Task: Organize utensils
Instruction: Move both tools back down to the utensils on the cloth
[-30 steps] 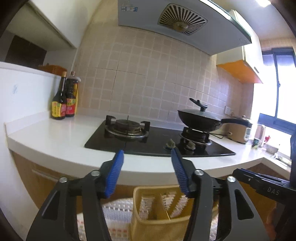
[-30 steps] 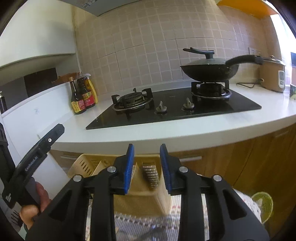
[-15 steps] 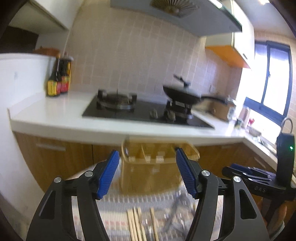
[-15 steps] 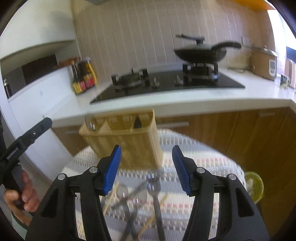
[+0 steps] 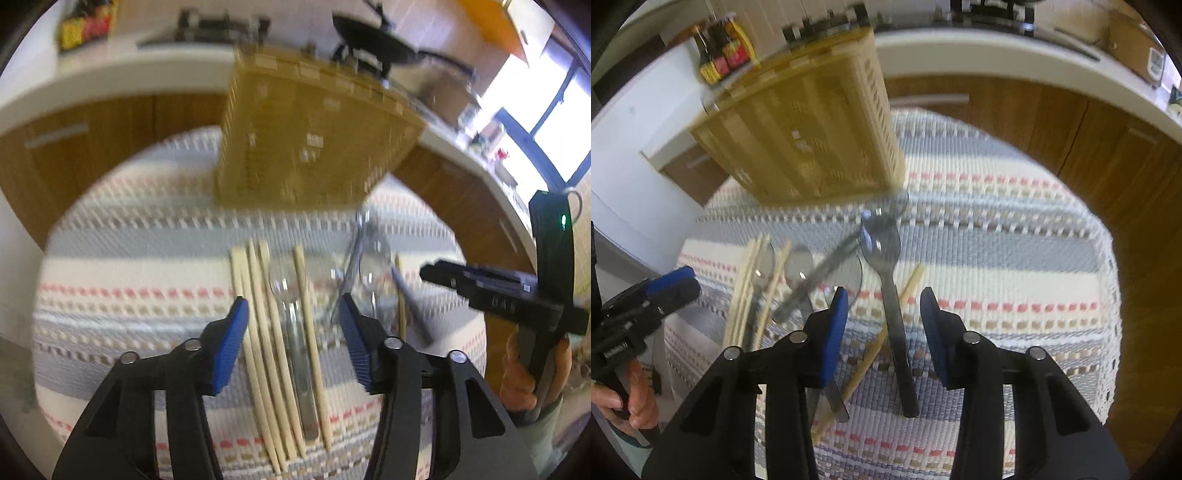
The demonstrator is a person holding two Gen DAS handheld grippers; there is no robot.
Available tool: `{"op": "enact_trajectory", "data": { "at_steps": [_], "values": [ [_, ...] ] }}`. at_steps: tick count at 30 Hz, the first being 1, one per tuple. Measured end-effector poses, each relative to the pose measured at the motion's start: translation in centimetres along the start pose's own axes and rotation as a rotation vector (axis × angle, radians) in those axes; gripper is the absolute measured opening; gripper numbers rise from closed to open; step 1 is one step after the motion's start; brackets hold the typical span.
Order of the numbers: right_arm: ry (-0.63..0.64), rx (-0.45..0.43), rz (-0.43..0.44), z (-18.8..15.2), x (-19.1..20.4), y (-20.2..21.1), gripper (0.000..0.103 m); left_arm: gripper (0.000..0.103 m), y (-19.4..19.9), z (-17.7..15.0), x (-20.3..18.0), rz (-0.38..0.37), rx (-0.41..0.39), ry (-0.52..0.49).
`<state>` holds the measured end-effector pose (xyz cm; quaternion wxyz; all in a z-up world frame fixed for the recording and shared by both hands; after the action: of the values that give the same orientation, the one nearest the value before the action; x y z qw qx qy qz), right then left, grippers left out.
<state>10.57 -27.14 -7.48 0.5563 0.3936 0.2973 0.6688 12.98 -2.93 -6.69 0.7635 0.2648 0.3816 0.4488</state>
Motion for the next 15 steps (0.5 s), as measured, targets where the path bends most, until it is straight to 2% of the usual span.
{"op": "enact_trajectory", "data": {
  "at_steps": [2,5,7,10,13,15],
  "values": [
    [-0.003,0.034,0.007,-0.5,-0.1,-0.7,0.037,0.037,-1.1,-0.7,0.1,-0.029,0.044,0.006],
    [0.005,0.047,0.009,-0.8,-0.3,-1.2,0.037,0.035,-2.1,-1.3,0.4,-0.046,0.079,0.014],
    [0.009,0.053,0.019,-0.9,-0.1,-1.5,0.036,0.035,-2.6,-1.4,0.6,-0.042,0.086,0.004],
    [0.014,0.060,0.017,-1.0,0.0,-2.1,0.035,0.028,-3.2,-1.6,0.0,-0.033,0.091,-0.027],
    [0.016,0.067,0.020,-1.0,0.0,-2.4,0.034,0.027,-3.9,-1.4,-0.8,-0.019,0.094,-0.055],
    [0.017,0.069,0.021,-1.0,0.1,-2.6,0.034,0.023,-4.7,-1.5,-1.1,-0.023,0.105,-0.057]
  ]
}}
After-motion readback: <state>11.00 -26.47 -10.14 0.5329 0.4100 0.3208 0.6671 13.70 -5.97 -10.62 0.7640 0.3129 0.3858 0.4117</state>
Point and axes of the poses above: each gripper's, at about its wrist camera, not at the fingertips, and y roughly against the way its jaws point, x to its left, z to its top, the point moved 7 cm from there along -y, roughly the way its jaws point, and after that the axes turned 5 degrees about -x, right-handed, at the moved point
